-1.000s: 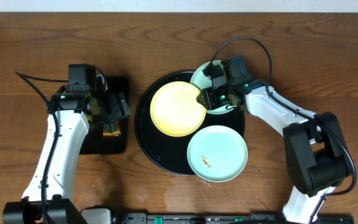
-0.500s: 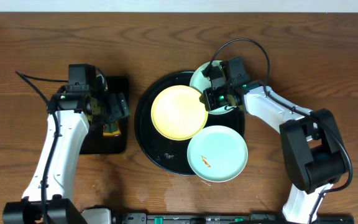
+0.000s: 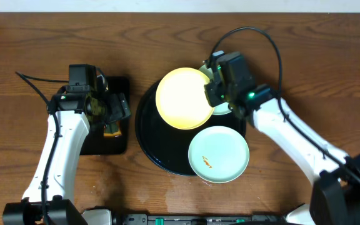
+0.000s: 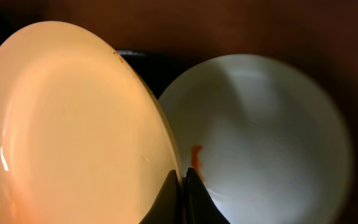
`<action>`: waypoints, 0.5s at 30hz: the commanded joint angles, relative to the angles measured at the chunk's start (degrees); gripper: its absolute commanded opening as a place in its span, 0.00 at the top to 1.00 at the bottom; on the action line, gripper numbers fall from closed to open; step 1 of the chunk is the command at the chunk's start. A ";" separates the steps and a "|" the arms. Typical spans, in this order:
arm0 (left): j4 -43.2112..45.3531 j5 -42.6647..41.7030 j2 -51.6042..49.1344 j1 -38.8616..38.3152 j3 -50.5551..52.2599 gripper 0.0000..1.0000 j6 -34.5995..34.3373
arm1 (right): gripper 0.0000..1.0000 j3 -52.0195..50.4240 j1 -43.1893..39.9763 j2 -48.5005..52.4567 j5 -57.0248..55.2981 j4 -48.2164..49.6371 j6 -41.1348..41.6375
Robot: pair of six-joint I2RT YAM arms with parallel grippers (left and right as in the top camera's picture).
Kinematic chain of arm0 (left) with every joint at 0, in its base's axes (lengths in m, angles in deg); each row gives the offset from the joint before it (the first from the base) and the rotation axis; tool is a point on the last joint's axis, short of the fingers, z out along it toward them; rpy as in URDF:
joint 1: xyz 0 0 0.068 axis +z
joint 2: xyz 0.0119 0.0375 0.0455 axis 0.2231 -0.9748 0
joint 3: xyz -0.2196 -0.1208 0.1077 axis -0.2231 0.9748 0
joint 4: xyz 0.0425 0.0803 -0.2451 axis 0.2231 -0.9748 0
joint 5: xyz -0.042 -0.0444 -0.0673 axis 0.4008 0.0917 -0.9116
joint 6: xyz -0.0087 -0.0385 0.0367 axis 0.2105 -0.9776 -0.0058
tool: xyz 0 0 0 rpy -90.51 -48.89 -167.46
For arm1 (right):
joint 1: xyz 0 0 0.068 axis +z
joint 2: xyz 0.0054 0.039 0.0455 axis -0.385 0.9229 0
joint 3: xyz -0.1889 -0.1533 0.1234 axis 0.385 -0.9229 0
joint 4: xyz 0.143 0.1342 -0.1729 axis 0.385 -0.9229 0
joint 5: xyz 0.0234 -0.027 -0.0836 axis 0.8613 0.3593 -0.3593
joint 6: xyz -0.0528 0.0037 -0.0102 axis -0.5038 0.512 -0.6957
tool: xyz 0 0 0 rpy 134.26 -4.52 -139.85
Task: Clean dirty plates on tray and stack at the side
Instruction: 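Move the right gripper to the yellow plate rim and grasp it, then lift the yellow plate with the right gripper and carry it right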
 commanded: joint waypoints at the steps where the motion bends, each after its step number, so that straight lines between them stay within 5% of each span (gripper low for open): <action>1: -0.11 -0.04 0.15 0.13 -1.66 0.14 0.72 | 0.99 0.87 4.61 -1.90 -18.73 -0.52 -0.87; 8: -0.11 -0.02 0.15 0.13 -1.64 0.14 0.74 | 0.99 0.87 15.56 -2.51 -47.50 0.61 -1.31; 15: -0.11 -0.02 0.15 0.13 -1.66 0.14 0.74 | 0.99 0.87 22.38 -2.51 -56.48 4.76 -7.13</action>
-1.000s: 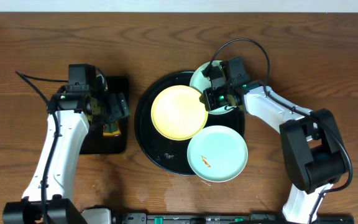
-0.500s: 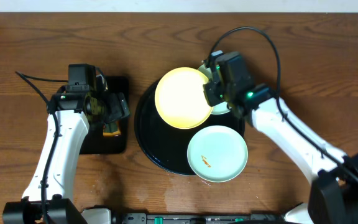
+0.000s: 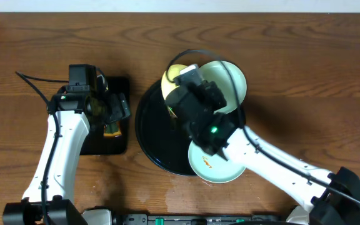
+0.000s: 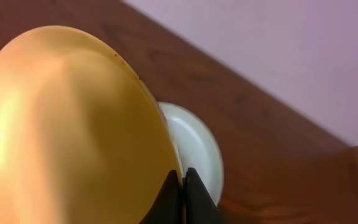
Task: Clean dirty plates on tray and stack at the side
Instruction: 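Lift the yellow plate with the right gripper and carry it right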
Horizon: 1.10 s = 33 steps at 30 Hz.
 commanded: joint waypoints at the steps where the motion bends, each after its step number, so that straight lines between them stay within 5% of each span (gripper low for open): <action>1: -0.13 -0.04 0.15 0.13 -1.66 0.14 0.74 | 0.99 0.87 2.19 -1.33 -10.84 1.84 -3.74; 33: -0.11 -0.02 0.15 0.13 -1.64 0.14 0.74 | 0.99 0.87 4.85 -1.33 -12.44 3.30 -5.62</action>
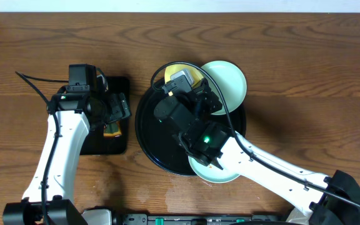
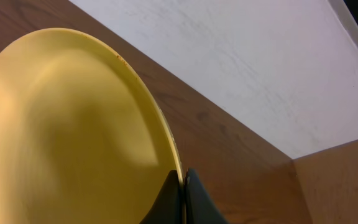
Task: Clean dirty plates on tray and stack at the side
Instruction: 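Lift the yellow plate with the right gripper and carry it right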
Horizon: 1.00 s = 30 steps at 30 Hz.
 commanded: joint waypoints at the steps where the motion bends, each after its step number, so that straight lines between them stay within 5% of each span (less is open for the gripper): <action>1: -0.11 -0.04 0.15 0.13 -1.66 0.14 0.74 | 0.99 0.87 0.94 -1.33 -1.62 0.26 1.62; 19: -0.11 -0.04 0.15 0.13 -1.66 0.14 0.74 | 0.99 0.87 -2.01 -1.42 4.81 -4.15 12.85; 25: -0.11 -0.04 0.15 0.13 -1.66 0.14 0.74 | 0.99 0.87 -9.62 -5.20 20.02 -14.69 29.62; 30: -0.11 -0.07 0.15 0.13 -1.66 0.14 0.74 | 0.99 0.87 -23.93 -12.13 42.88 -18.51 33.57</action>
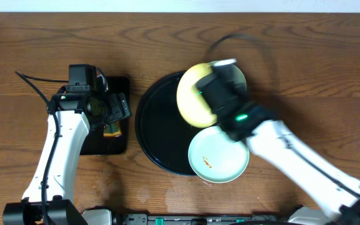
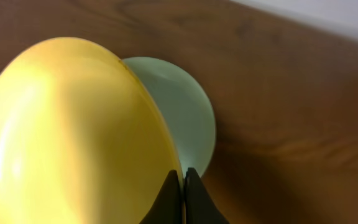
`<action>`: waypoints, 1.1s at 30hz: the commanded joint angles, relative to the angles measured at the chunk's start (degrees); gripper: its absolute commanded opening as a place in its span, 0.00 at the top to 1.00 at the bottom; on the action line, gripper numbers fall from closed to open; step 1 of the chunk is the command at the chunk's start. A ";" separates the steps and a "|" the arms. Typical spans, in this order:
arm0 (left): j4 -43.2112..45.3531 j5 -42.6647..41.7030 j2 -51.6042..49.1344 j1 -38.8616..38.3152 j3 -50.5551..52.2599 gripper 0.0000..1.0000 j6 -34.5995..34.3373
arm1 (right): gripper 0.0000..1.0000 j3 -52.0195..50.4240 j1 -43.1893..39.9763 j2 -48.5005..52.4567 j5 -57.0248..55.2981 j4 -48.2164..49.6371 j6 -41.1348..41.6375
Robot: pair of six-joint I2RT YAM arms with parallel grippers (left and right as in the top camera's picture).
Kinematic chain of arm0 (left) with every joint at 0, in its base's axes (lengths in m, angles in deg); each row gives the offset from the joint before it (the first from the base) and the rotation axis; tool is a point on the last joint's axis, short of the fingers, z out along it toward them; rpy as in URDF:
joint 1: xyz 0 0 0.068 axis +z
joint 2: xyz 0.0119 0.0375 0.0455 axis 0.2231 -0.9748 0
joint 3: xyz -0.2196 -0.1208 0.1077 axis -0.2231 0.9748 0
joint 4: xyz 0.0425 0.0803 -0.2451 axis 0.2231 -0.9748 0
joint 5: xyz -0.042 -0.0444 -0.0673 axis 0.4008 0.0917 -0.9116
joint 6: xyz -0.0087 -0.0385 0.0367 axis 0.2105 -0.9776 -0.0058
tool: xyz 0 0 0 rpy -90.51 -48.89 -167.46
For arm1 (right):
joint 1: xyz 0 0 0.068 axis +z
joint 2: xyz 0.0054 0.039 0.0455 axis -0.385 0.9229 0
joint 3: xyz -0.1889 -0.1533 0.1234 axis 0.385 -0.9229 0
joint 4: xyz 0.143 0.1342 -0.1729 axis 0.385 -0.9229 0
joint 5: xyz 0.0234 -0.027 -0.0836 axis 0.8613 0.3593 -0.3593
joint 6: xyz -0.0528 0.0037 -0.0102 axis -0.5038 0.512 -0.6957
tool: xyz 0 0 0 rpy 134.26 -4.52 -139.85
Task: Clean dirty plates on tray and stack at the side
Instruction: 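Lift the yellow plate with the right gripper and carry it right, then set the yellow plate on the table right of the tray and release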
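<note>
My right gripper (image 2: 183,180) is shut on the rim of a yellow plate (image 2: 73,137), which it holds tilted above the back right of the black tray (image 1: 158,134). In the overhead view the yellow plate (image 1: 194,103) partly covers a pale green plate (image 1: 236,75) behind it; that same green plate (image 2: 188,112) shows past the yellow rim. A second pale green plate (image 1: 218,155) with an orange smear lies at the tray's front right. My left gripper (image 1: 117,107) hovers over a black mat (image 1: 99,145); its jaws are not readable.
A small orange-brown object (image 1: 111,130) lies on the black mat under the left gripper. Brown wooden table (image 1: 30,50) surrounds the tray. The right arm (image 1: 292,156) runs from the front right corner across the table's right side.
The right arm has swung from over the tray's middle to the right side. The yellow plate, then tipped up towards the wall, now sits lower and more open over the back green plate. Left arm unchanged.
First the right gripper held the yellow plate nearly flat over the tray's back. Then the arm stood over the tray with the plate tipped steeply, and later faced the wall. Now the plate hangs tilted at the tray's back right. The left arm stayed over the mat throughout.
</note>
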 commanded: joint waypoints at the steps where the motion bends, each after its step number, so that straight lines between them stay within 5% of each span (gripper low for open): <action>1: -0.13 -0.02 0.15 0.13 -1.64 0.14 0.74 | 0.99 0.87 -11.23 -6.54 22.18 -0.63 6.91; 6: -0.13 0.00 0.15 0.13 -1.64 0.14 0.74 | 0.99 0.79 -34.03 -7.87 43.85 -4.33 7.30; 14: -0.11 -0.02 0.15 0.13 -1.64 0.14 0.74 | 0.99 -0.55 -59.32 0.17 48.61 -10.40 7.28; 27: -0.11 0.00 0.15 0.13 -1.64 0.14 0.74 | 0.99 -0.81 -66.51 11.76 32.87 -11.45 8.37; 28: -0.11 -0.02 0.15 0.13 -1.64 0.14 0.74 | 0.94 -0.81 -66.51 11.89 33.00 -11.26 8.31; 30: -0.11 0.00 0.15 0.13 -1.64 0.14 0.74 | 0.61 -0.76 -66.45 11.52 35.82 -10.97 7.58; 33: -0.11 -0.02 0.15 0.13 -1.64 0.14 0.74 | 0.51 -0.74 -66.05 10.19 40.81 -10.84 6.29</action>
